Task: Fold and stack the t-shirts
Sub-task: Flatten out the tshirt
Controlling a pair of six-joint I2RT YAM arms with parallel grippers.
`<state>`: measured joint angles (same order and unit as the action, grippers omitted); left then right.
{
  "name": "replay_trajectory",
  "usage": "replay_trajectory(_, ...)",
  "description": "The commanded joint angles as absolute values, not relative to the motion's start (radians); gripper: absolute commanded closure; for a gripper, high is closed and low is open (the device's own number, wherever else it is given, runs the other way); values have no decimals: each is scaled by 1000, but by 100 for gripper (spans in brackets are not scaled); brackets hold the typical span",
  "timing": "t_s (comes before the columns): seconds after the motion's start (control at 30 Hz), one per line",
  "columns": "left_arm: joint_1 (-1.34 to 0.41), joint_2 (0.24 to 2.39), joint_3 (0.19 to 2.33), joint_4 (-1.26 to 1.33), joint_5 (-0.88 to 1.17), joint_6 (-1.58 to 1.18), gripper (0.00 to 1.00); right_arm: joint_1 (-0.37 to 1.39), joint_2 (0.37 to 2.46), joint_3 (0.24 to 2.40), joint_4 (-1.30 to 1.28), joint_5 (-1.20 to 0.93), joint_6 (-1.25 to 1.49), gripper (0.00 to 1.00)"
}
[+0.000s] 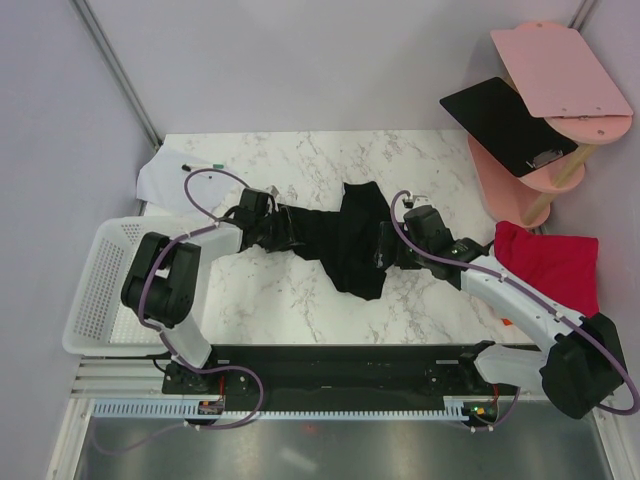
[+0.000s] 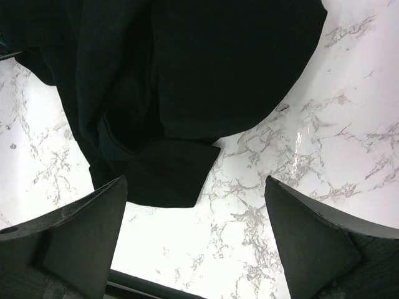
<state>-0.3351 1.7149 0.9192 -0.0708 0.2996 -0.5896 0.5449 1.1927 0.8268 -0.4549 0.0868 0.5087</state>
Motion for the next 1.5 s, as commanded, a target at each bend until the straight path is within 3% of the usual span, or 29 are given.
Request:
replay_trajectory(0.0, -337, 1715, 954, -9, 360, -634, 42, 540, 1189, 816, -420, 80, 508, 2)
replay_trajectory(0.4, -337, 1517, 865, -38, 337, -626, 41, 541, 1215, 796, -390, 55, 520, 2)
replay_trajectory(1.23, -337, 1776, 943, 74, 307, -655, 43, 541, 1186, 765, -388, 34, 537, 2)
replay_trajectory(1.33, -337, 1792, 962, 83, 324, -661, 58, 541, 1186, 762, -388, 31, 540, 2)
replay_trajectory(1.37, -337, 1790, 966, 83, 325, -661, 79, 541, 1187, 761, -388, 29, 540, 2)
replay_trajectory(1.43, -337, 1779, 969, 75, 330, -660, 95, 540, 1187, 759, -385, 28, 543, 2)
replay_trajectory(1.47, -337, 1761, 973, 68, 330, -657, 98, 541, 1186, 758, -385, 28, 543, 2)
